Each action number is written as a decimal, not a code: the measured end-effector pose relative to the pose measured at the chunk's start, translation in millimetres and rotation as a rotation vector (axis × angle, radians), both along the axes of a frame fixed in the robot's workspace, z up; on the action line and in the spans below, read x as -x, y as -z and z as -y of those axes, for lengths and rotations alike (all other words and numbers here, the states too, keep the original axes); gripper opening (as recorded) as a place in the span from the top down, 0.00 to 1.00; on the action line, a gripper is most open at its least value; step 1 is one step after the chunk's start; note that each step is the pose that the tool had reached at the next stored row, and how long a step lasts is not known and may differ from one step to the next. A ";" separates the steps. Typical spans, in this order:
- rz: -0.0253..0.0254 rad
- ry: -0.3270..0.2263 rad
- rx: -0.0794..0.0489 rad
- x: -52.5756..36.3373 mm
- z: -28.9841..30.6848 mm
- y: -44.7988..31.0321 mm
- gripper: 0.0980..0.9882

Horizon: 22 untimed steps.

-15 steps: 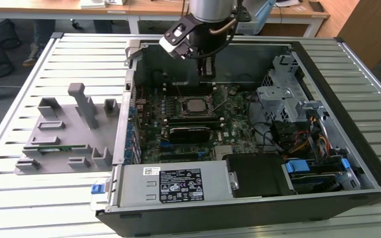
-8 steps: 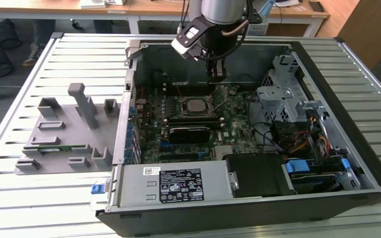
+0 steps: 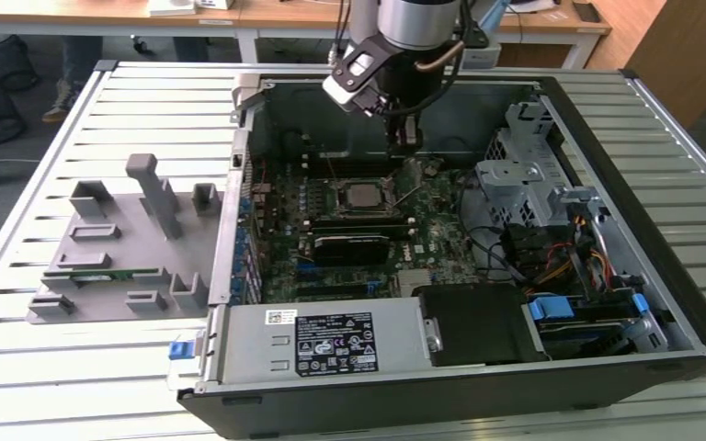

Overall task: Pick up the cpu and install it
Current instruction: 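Close the cpu cover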

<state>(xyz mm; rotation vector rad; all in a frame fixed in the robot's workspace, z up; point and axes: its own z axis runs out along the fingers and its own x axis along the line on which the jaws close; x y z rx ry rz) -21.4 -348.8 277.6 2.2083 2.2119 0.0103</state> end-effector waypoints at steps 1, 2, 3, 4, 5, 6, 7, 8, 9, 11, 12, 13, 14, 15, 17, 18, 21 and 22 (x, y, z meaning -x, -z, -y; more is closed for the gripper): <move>0.0000 0.000 0.000 -2.4 -0.4 0.6 0.93; 0.0000 0.000 0.000 -5.2 -0.6 1.1 0.93; 0.0001 0.000 0.000 -8.0 -0.9 1.3 0.93; 0.0001 0.000 0.000 -10.5 -1.0 1.5 0.93; 0.0001 0.000 0.000 -12.3 -1.1 1.6 0.93; 0.0001 0.000 0.000 -13.9 -1.1 1.6 0.93; 0.0001 0.000 0.000 -15.0 -1.2 1.7 0.93; 0.0001 0.000 0.000 -16.3 -1.2 1.9 0.93; 0.0001 0.000 0.000 -18.2 -1.4 2.2 0.93; 0.0000 0.000 0.000 -22.9 -2.2 3.0 0.93; 0.0001 -0.001 0.000 -25.2 -2.6 3.7 0.93; 0.0001 -0.002 0.000 -27.1 -3.0 4.3 0.93; 0.0001 -0.003 0.000 -28.8 -3.3 4.8 0.93; 0.0000 -0.004 0.000 -30.7 -3.8 5.4 0.93; 0.0000 -0.005 0.000 -33.8 -5.4 7.1 0.93; 0.0000 -0.006 0.000 -35.0 -6.4 8.1 0.93; 0.0001 -0.006 0.000 -39.2 -10.7 10.9 0.93; 0.0001 -0.006 0.000 -40.9 -12.2 11.4 0.93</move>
